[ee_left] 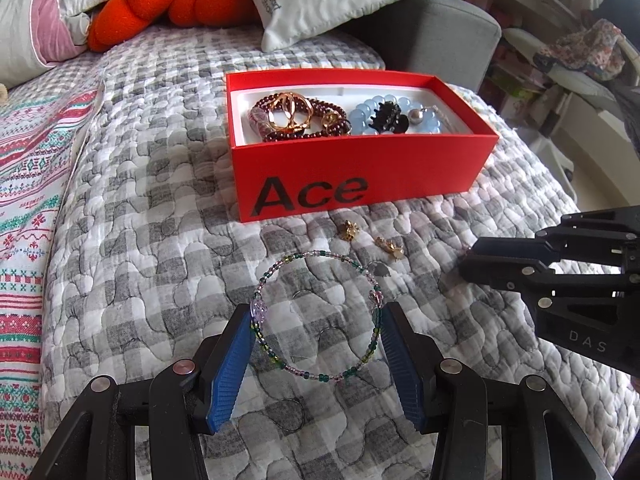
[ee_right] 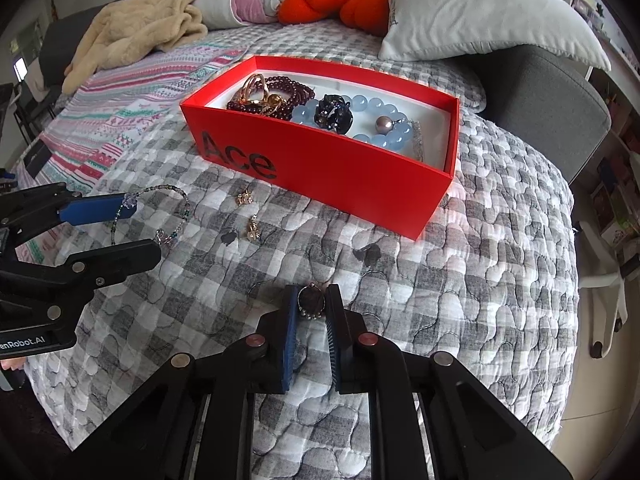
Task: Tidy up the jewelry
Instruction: 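Lift the beaded bracelet into the box with the left tool while the right tool drops the silver ring in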
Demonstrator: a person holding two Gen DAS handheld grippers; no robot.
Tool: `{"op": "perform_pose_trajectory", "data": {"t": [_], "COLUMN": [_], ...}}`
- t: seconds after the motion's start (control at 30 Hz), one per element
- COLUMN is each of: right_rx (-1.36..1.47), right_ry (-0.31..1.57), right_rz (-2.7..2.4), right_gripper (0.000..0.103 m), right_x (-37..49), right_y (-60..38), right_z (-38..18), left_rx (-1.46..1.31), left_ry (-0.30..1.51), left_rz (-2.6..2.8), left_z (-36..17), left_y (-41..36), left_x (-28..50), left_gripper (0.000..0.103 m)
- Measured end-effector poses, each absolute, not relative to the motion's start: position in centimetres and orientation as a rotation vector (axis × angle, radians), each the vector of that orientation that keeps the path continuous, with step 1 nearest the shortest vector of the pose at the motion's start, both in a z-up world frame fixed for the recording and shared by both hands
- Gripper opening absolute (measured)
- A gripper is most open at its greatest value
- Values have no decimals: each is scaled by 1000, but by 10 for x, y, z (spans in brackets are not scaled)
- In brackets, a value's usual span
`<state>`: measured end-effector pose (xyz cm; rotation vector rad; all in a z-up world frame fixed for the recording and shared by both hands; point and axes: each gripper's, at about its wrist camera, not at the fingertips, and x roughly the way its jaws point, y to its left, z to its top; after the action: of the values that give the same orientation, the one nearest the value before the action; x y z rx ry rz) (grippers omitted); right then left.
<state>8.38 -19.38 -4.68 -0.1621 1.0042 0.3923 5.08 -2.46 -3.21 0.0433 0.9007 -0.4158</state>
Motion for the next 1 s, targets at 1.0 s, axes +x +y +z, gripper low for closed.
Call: {"op": "perform_pose_trajectory", "data": {"t": [1.0], "right_rx": [130], "right_ry": [839], "right_rz": [343], "right_gripper": [15], "right_x": [123], "right_y": [-236], "right_z": [17], "left_rx": [-24], "left_ry": [711], "left_rz": [-292], "left_z": [5], "left_y": [-46], "left_x": [119], "left_gripper": [54]}}
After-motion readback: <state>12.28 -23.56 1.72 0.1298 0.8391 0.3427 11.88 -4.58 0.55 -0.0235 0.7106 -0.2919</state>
